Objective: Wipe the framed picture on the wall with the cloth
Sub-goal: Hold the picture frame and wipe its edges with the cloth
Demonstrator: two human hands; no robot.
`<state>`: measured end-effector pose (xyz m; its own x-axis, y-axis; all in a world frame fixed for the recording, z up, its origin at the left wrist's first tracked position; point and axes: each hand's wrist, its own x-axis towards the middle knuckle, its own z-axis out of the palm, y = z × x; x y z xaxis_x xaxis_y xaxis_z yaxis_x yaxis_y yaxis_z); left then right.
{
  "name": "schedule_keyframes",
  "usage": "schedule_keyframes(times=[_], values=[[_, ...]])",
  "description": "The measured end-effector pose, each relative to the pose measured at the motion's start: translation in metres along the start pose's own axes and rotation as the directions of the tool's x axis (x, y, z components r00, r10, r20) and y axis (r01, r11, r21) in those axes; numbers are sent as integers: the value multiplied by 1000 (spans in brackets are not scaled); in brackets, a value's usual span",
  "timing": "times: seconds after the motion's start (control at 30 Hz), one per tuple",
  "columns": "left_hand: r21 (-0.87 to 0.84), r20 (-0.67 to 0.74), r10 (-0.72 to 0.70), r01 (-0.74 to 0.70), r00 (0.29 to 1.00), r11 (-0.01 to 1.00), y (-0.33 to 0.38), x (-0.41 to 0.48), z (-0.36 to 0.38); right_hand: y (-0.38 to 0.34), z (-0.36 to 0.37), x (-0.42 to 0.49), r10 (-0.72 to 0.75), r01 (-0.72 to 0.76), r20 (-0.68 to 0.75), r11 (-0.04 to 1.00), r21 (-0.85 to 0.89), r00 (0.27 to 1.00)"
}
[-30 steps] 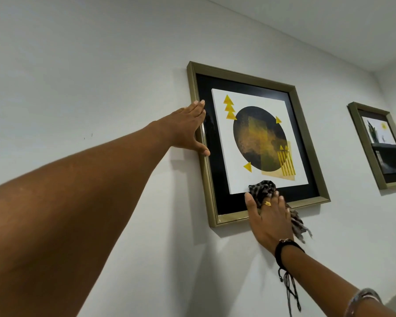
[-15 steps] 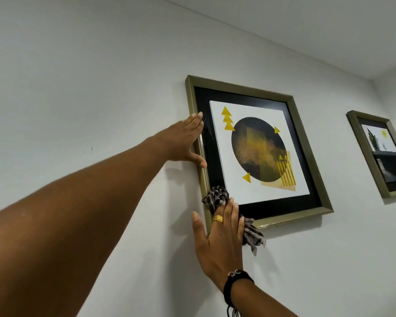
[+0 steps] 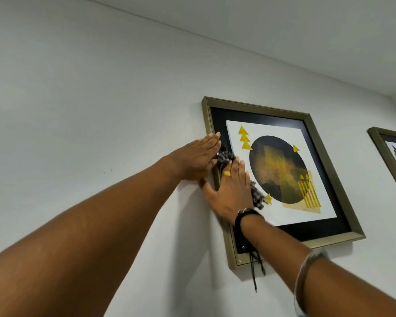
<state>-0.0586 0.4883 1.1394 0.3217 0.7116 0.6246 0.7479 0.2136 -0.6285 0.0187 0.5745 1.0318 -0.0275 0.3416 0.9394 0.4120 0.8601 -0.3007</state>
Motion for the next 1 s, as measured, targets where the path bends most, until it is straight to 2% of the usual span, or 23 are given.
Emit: schedule_keyframes(times=[0.2, 0.4, 0.67, 0.87, 1.0], values=[[-93, -71, -28, 21, 997, 995, 4, 0, 3, 12, -18, 49, -183, 189, 99, 980, -58, 978], [-61, -76, -22, 17, 997, 998, 4, 2, 5, 24, -21, 46, -231, 239, 131, 970, -51, 964], [27, -10, 0, 0, 1000, 1000, 1, 2, 2, 42, -8, -36, -183, 182, 66, 983, 13, 981], [17, 17, -31, 31, 999, 999, 6, 1, 3, 69, 3, -98, -204, 207, 97, 978, -20, 974], [27, 57, -62, 61, 996, 998, 11, 1, -2, 86, 2, -123, -274, 280, 137, 960, -28, 952]])
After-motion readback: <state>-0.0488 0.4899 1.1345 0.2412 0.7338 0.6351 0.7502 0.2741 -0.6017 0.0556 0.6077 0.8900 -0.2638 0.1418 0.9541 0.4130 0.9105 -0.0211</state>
